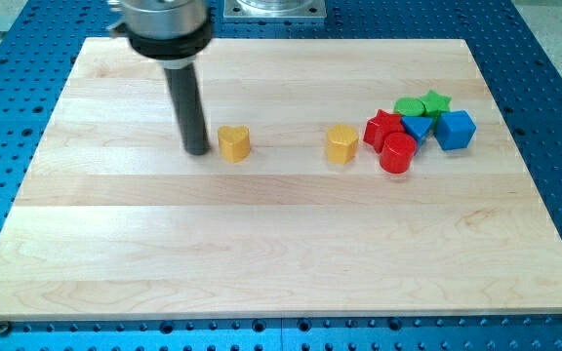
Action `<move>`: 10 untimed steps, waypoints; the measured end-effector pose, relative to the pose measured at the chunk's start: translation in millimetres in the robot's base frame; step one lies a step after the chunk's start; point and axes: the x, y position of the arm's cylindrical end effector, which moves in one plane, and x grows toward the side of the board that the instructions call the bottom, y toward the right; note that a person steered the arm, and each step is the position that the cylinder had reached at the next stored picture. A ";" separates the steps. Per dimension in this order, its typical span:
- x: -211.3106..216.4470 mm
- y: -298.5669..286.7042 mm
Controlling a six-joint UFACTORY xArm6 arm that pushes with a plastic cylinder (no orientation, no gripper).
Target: Push the yellow heart closely to the yellow hexagon
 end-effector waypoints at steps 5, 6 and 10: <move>-2.9 156.1; -1.1 172.3; 50.1 175.6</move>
